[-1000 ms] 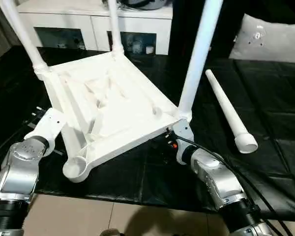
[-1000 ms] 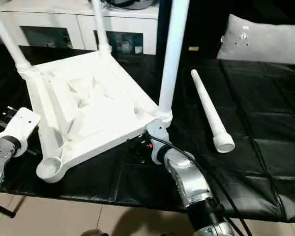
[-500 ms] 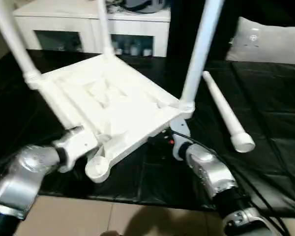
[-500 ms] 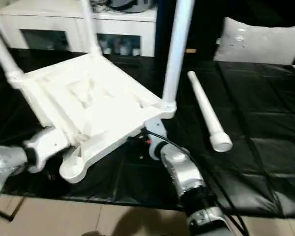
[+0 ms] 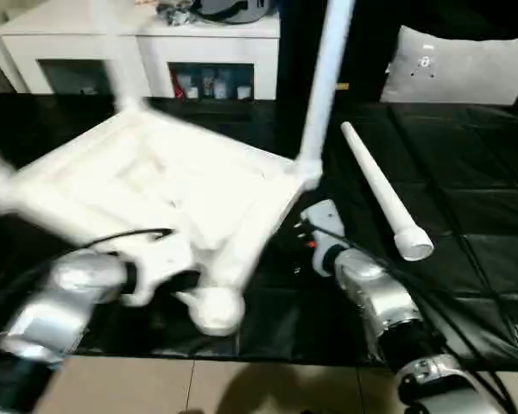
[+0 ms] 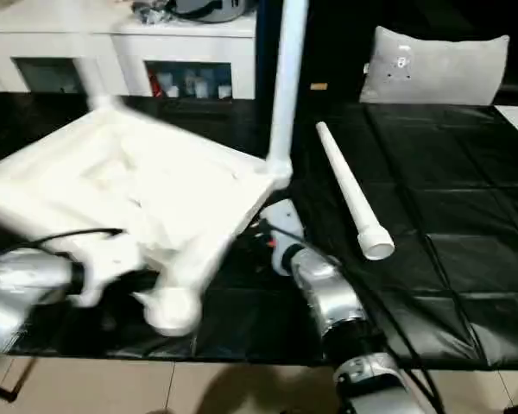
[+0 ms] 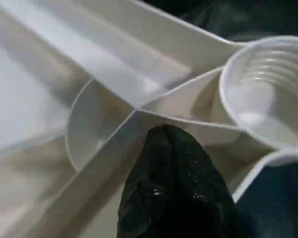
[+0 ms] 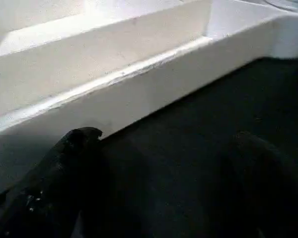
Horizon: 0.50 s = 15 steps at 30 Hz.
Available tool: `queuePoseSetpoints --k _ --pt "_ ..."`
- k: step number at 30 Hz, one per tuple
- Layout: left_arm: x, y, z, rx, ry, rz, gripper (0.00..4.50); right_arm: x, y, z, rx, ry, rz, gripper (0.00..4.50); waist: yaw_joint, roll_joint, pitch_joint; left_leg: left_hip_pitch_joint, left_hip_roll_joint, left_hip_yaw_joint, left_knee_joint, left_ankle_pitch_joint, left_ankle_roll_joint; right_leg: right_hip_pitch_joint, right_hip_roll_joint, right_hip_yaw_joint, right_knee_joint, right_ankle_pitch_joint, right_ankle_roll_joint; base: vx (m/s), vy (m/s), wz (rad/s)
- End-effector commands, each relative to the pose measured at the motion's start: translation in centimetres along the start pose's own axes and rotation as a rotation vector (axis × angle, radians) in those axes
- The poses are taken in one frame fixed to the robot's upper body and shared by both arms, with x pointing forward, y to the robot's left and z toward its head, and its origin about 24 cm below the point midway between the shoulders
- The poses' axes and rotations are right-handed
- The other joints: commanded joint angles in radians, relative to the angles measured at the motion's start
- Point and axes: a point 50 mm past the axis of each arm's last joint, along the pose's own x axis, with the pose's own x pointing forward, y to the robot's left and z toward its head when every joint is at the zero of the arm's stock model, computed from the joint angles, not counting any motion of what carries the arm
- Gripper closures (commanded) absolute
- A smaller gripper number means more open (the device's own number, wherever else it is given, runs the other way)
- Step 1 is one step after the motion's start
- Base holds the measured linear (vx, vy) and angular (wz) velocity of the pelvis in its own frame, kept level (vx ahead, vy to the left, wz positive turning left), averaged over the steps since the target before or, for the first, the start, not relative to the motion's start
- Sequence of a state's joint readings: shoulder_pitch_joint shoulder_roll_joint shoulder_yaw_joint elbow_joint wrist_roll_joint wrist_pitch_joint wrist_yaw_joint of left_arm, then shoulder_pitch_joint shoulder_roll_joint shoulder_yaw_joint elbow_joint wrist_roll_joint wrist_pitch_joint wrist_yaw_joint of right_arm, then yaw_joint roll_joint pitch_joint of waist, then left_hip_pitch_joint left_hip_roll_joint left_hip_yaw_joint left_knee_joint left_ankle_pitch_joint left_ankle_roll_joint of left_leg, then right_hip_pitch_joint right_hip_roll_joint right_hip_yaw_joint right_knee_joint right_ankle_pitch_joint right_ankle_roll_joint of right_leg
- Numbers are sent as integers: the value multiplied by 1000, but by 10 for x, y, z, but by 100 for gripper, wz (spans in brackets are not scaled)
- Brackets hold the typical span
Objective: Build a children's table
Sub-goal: Rotate table base
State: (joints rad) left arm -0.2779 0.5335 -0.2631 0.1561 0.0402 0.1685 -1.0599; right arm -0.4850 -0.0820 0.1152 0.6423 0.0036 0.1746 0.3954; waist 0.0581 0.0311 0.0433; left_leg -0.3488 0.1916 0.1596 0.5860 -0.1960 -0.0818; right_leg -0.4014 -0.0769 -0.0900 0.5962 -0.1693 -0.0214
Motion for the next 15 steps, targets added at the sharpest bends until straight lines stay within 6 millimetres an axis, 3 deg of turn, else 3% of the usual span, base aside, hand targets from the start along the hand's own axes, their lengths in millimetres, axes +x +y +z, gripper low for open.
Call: queuePoseSetpoints --k 1,5,8,14,15 --pt "26 -10 2 21 -25 -36 449 9 15 20 -25 -71 62 0 4 9 -52 1 28 -6 -78 -291 -9 49 -67 55 -77 -332 -165 0 0 0" --pt "47 7 21 22 -65 140 449 3 -1 21 -44 -74 -19 0 4 7 -53 0 28 -6 -77 -274 -6 52 -66 54 -78 -337 -154 0 0 0" --pt "55 9 33 5 -99 192 449 -3 -14 24 -49 -69 -94 0 9 5 -56 -3 30 -5 -74 -238 2 54 -68 55 -76 -305 -160 0 0 0" --pt "64 7 54 -65 -259 307 449 -16 -36 35 -47 -99 -239 0 16 3 -69 -14 27 -2 -60 -117 37 62 -63 53 -57 -118 -198 0 0 0" --pt "63 8 56 -79 -280 329 449 -17 -39 37 -49 -94 -265 0 18 11 -70 -15 28 -3 -58 -100 44 60 -62 52 -54 -88 -205 0 0 0"
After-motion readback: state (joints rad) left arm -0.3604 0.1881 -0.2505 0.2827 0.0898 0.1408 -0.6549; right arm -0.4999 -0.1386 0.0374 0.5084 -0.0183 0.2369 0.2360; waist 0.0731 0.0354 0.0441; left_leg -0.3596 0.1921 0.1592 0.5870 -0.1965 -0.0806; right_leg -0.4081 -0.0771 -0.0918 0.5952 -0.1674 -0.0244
